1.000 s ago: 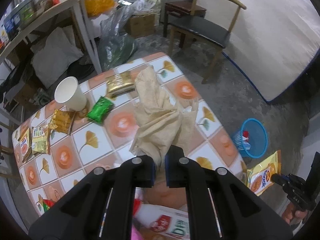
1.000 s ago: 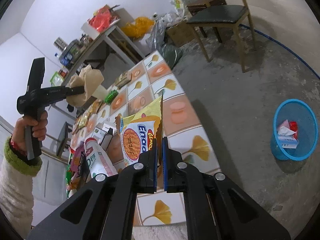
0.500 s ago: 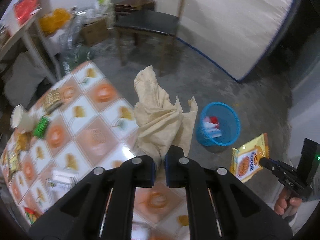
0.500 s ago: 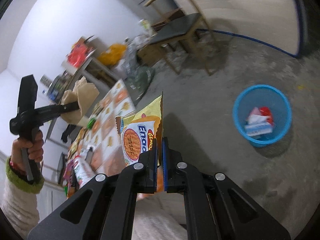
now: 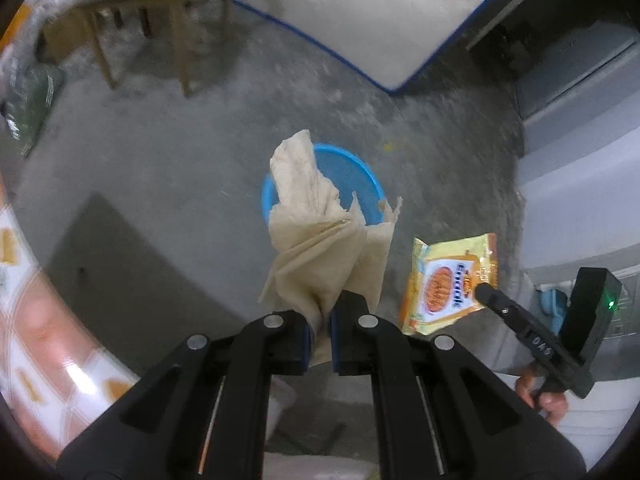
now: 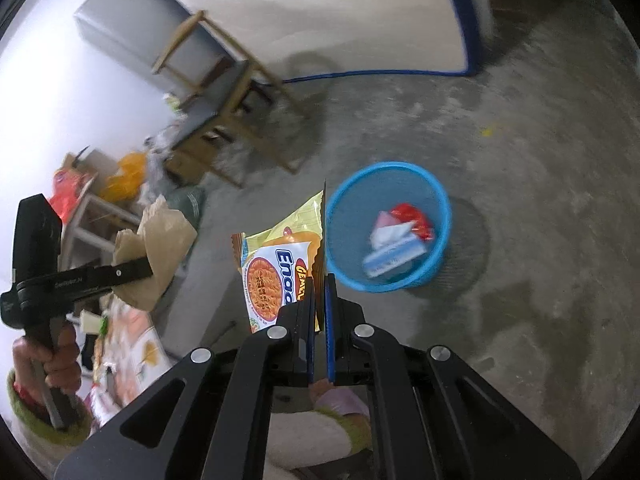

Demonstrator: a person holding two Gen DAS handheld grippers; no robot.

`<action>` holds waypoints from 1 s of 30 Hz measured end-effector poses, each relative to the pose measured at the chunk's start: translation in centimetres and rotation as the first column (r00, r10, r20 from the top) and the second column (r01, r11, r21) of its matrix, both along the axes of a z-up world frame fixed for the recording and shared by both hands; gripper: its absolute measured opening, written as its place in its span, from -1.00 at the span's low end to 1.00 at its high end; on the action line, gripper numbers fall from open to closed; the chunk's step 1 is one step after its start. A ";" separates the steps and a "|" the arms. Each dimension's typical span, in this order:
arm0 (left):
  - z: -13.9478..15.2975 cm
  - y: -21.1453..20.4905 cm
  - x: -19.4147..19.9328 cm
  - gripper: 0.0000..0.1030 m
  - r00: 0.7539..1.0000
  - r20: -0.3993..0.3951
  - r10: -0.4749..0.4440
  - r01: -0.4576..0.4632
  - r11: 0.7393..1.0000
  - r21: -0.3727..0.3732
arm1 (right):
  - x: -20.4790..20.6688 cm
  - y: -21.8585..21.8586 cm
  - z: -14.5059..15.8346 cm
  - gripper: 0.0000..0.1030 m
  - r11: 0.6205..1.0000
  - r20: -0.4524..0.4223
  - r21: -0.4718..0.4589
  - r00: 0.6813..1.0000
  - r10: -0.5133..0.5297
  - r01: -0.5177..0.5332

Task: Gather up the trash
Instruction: 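Carry the paper bag and snack bag over the wastebasket and release both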

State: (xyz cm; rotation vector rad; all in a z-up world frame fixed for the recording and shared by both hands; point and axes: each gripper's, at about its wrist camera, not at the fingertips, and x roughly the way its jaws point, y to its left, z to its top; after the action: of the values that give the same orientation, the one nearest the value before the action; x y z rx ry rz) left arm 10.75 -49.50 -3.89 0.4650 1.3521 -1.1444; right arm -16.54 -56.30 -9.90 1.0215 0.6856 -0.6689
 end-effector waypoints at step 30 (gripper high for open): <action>-9.1 -6.8 -0.1 0.57 0.993 -0.081 0.082 -0.077 0.995 0.057 | 1.7 -8.7 -16.1 0.14 0.969 -0.164 0.189 0.978 -0.127 0.157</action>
State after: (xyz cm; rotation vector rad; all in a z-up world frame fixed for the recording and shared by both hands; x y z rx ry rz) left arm 10.67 -56.30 -13.00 0.4024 1.4642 -1.0742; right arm -14.85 -64.99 -26.00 1.2243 0.8298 -0.8205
